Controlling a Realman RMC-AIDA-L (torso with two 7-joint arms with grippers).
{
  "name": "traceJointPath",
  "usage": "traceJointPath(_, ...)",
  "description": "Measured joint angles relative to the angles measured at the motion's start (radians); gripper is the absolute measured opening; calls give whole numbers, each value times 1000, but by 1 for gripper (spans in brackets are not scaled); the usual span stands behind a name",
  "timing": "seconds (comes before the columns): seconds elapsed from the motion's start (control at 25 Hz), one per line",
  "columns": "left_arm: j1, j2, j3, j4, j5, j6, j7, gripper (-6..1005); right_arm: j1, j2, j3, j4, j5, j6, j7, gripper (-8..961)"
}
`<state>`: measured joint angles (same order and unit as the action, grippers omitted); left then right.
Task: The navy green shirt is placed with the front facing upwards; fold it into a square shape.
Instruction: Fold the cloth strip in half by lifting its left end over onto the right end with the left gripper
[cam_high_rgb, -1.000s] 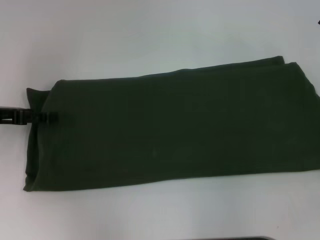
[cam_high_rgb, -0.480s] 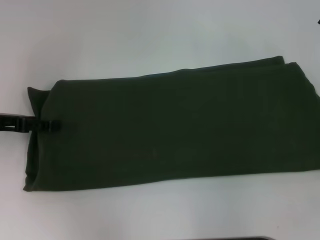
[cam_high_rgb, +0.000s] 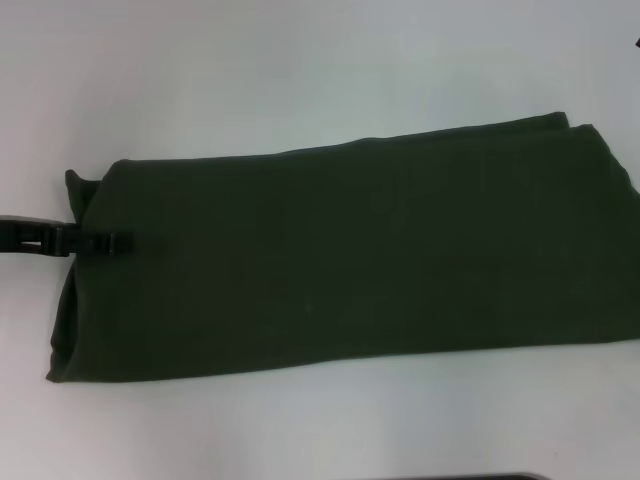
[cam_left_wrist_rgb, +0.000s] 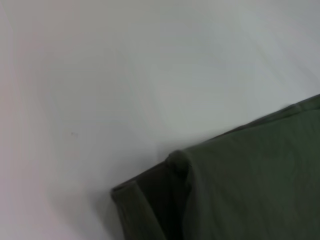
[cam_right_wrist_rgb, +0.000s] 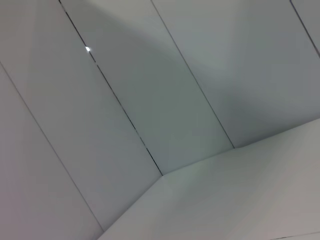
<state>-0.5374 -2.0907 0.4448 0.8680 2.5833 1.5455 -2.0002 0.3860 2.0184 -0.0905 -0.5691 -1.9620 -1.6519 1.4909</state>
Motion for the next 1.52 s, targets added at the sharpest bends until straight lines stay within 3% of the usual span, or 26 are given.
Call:
traceJointPath(0.6,-5,-1,14,2,1,-23,-17,840,5,0,5,0,0,0,0,898)
traceJointPath(0.8,-10,2,14,-4,2,-35,-37,621,4,0,7,0,0,-2,0,898)
traceJointPath(1.16,-15,4,25,-15,8,-46,-39,381,-2,-1,8,0,1,-5,0,898)
traceJointPath(1.36,-15,5,26,-15,8,-41,-39,151,-3,-1,8,0,4,-6,0,899)
traceJointPath(1.52,-15,5,27,-15,8,-38,-39,70,-4,0,8,0,5,-6,0,899)
